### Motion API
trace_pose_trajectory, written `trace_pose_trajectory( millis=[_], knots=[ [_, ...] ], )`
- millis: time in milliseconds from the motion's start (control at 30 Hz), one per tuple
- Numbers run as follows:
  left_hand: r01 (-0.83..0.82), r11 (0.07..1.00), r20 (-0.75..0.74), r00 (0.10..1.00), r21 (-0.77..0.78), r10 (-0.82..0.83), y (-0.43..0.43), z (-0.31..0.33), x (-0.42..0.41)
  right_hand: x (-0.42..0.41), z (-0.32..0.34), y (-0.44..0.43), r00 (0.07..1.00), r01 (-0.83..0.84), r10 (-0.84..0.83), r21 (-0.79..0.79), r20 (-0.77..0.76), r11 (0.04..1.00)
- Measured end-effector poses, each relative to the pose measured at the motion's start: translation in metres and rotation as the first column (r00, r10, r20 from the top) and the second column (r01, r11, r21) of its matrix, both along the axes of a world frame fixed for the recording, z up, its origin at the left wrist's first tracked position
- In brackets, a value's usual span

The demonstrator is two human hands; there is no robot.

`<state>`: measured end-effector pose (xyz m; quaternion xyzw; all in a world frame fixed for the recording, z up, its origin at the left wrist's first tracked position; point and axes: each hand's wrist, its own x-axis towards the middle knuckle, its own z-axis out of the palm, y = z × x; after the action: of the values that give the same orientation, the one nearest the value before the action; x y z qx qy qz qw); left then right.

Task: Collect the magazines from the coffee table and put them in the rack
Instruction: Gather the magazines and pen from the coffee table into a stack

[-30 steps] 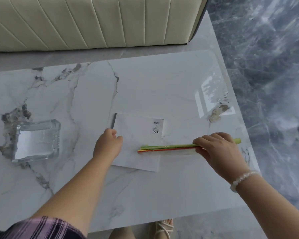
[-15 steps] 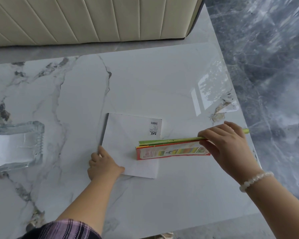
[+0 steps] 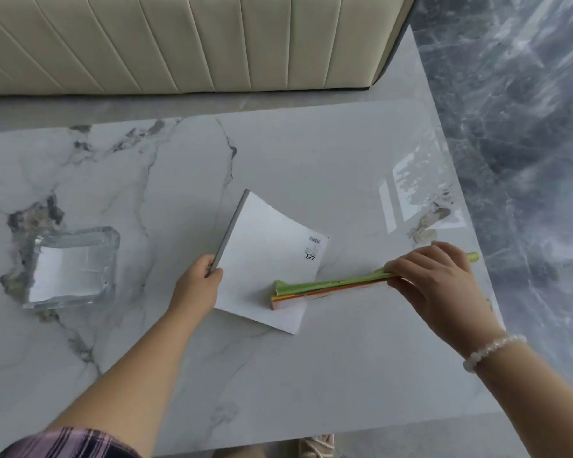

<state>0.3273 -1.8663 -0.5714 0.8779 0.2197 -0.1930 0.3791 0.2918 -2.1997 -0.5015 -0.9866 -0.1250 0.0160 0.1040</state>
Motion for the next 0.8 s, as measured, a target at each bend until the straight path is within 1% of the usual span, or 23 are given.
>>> trace_pose_trajectory(
  millis=[67, 133, 200, 267, 333, 433, 567, 633, 700, 800],
  knots=[
    [0.093, 0.995, 0.047, 0.995, -0.016, -0.093, -0.01, 0.037, 0.012, -0.001, 0.02, 0.004, 1.0, -0.003, 0.003, 0.0, 0.001, 1.0],
    [0.217, 0.976, 0.095, 0.972, 0.006, -0.216, -0.023, 0.078, 0.025, -0.001, 0.043, 0.007, 1.0, -0.007, 0.007, 0.003, 0.026, 1.0],
    [0.333, 0.942, 0.142, 0.931, 0.051, -0.337, -0.038, 0.122, 0.035, 0.001, 0.069, 0.011, 0.998, -0.014, 0.014, 0.004, 0.06, 1.0],
    [0.42, 0.905, 0.178, 0.888, 0.064, -0.425, -0.055, 0.166, 0.042, 0.004, 0.096, 0.013, 0.994, -0.009, 0.008, 0.01, 0.11, 1.0],
    [0.502, 0.858, 0.197, 0.835, 0.105, -0.513, -0.072, 0.205, 0.044, 0.009, 0.125, 0.013, 0.988, 0.03, -0.034, 0.025, 0.151, 0.999],
    [0.62, 0.75, 0.204, 0.723, 0.231, -0.66, -0.092, 0.255, 0.047, 0.013, 0.167, 0.007, 0.975, 0.095, -0.107, 0.072, 0.196, 0.993],
    [0.749, 0.599, 0.193, 0.567, 0.284, -0.801, -0.112, 0.305, 0.055, 0.015, 0.216, -0.005, 0.946, 0.17, -0.202, 0.142, 0.255, 0.975],
    [0.805, 0.5, 0.19, 0.462, 0.32, -0.866, -0.126, 0.329, 0.058, 0.013, 0.241, -0.013, 0.92, 0.232, -0.269, 0.156, 0.285, 0.96],
    [0.839, 0.416, 0.208, 0.364, 0.35, -0.908, -0.142, 0.349, 0.058, 0.008, 0.263, -0.02, 0.89, 0.293, -0.331, 0.16, 0.315, 0.942],
    [0.868, 0.336, 0.244, 0.259, 0.366, -0.935, -0.17, 0.378, 0.059, -0.004, 0.291, -0.036, 0.835, 0.385, -0.416, 0.158, 0.36, 0.909]
  ],
)
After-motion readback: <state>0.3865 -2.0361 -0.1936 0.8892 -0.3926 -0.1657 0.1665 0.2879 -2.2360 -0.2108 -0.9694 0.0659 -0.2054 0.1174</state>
